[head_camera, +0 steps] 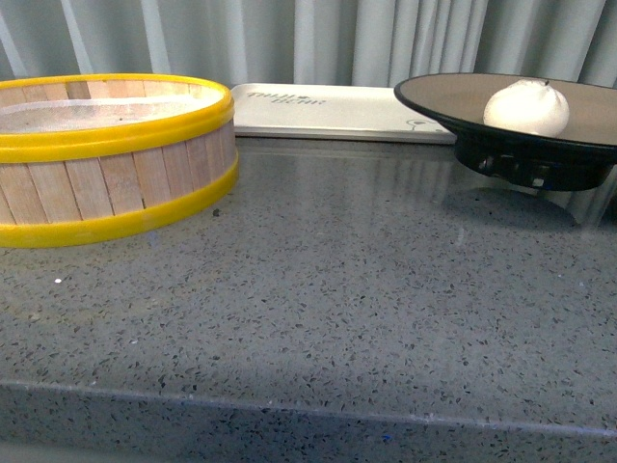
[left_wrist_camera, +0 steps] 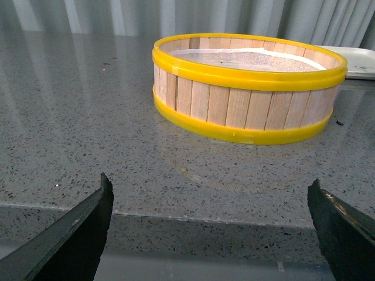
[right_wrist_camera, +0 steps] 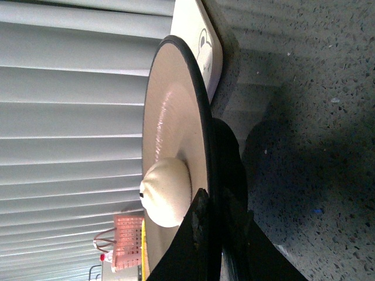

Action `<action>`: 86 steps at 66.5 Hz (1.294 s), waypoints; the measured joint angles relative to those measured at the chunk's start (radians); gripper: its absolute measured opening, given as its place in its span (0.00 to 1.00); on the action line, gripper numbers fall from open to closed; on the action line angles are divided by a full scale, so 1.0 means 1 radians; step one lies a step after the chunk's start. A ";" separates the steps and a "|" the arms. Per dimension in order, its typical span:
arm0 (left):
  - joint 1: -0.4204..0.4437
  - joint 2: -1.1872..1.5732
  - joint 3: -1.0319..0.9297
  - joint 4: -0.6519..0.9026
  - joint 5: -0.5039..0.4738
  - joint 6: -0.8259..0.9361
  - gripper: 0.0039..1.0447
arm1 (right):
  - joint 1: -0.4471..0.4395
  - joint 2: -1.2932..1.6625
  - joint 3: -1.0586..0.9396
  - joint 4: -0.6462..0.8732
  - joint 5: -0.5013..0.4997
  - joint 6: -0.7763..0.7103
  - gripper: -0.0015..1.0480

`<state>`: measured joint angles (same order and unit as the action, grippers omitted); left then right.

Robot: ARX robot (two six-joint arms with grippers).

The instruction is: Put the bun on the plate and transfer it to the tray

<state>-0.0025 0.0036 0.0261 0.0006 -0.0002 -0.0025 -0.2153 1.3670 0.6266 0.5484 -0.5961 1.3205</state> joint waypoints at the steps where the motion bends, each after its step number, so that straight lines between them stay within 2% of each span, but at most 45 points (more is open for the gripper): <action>1: 0.000 0.000 0.000 0.000 0.000 0.000 0.94 | 0.000 0.000 0.000 0.002 -0.001 0.000 0.03; 16: 0.000 0.000 0.000 0.000 0.000 0.000 0.94 | -0.008 0.007 0.015 0.065 -0.017 0.012 0.03; 31: 0.000 0.000 0.000 0.000 0.000 0.000 0.94 | -0.029 0.108 0.173 0.053 -0.013 0.037 0.03; 45: 0.000 0.000 0.000 0.000 0.000 0.000 0.94 | 0.003 0.263 0.447 -0.059 0.041 0.060 0.03; 59: 0.000 0.000 0.000 0.000 0.000 0.000 0.94 | 0.058 0.461 0.720 -0.187 0.047 0.063 0.03; 86: 0.000 0.000 0.000 0.000 0.000 0.000 0.94 | 0.129 0.720 1.069 -0.351 0.072 0.036 0.03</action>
<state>-0.0025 0.0036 0.0261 0.0006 -0.0002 -0.0025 -0.0860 2.0872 1.6955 0.1970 -0.5236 1.3563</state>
